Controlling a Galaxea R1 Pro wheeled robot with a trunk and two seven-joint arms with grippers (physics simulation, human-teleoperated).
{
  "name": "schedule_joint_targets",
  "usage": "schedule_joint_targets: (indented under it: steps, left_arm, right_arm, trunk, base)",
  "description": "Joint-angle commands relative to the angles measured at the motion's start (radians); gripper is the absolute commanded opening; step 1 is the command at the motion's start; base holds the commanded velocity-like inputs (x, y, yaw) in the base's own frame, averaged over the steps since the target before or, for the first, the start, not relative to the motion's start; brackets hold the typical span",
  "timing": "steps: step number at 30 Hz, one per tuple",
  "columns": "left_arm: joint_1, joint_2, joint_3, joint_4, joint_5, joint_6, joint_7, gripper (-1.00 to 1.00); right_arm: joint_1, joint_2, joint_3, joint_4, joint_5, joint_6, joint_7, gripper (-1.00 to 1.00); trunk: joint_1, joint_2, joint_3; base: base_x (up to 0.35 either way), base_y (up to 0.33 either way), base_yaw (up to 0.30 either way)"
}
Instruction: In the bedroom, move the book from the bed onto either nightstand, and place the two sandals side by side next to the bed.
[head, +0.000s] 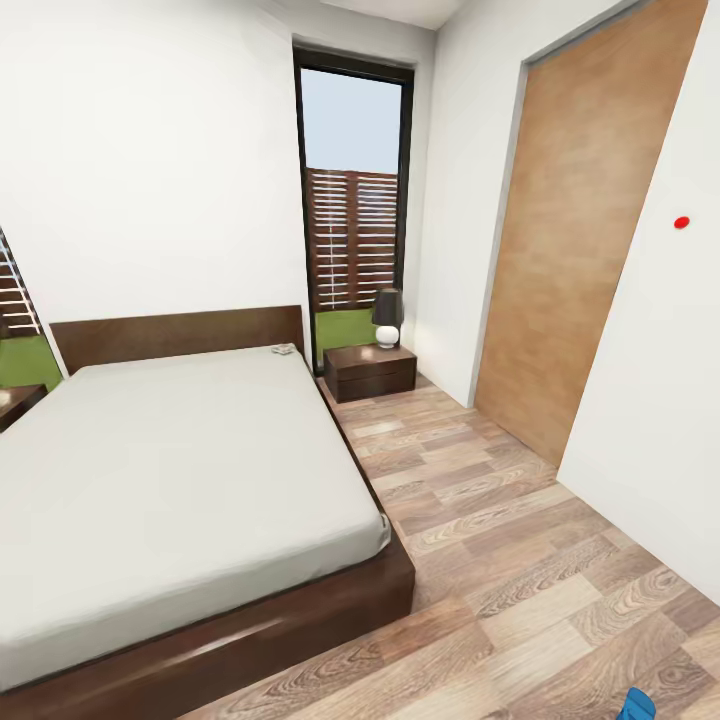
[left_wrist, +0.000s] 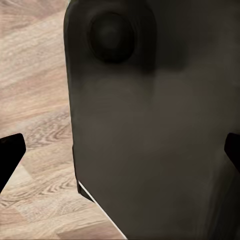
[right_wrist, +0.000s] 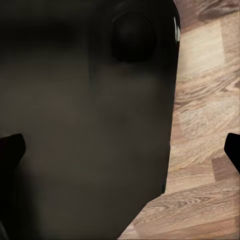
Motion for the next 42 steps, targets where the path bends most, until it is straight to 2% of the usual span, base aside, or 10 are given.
schedule_joint_targets:
  steps: [1,3,7,21,42]
  left_arm:
    - [0.0,0.0,0.0,0.0,0.0,0.0,0.0,1.0]
    - [0.008,-0.011,0.006,-0.011,0.007,-0.005,-0.009,1.0]
    - [0.008,-0.013,0.006,-0.012,0.007,-0.005,-0.009,1.0]
    - [0.008,-0.002,0.004,-0.029,0.005,-0.006,-0.008,1.0]
    - [0.008,0.001,0.006,-0.032,0.006,-0.042,-0.002,1.0]
  right_arm:
    - [0.0,0.0,0.0,0.0,0.0,0.0,0.0,1.0]
    - [0.011,0.0,-0.005,-0.011,0.0,0.008,0.006,1.0]
    - [0.016,0.0,-0.005,-0.014,0.0,0.008,0.006,1.0]
    - [0.001,-0.016,-0.004,-0.011,-0.006,0.001,0.006,1.0]
    - [0.0,-0.014,0.002,-0.011,-0.006,0.001,0.007,1.0]
  trunk:
    - [0.0,0.0,0.0]
    - [0.0,0.0,0.0]
    - [0.0,0.0,0.0]
    - [0.0,0.0,0.0]
    - [0.0,0.0,0.0]
  base:
    - [0.0,0.0,0.0]
    - [0.0,0.0,0.0]
    - [0.0,0.0,0.0]
    - [0.0,0.0,0.0]
    - [0.0,0.0,0.0]
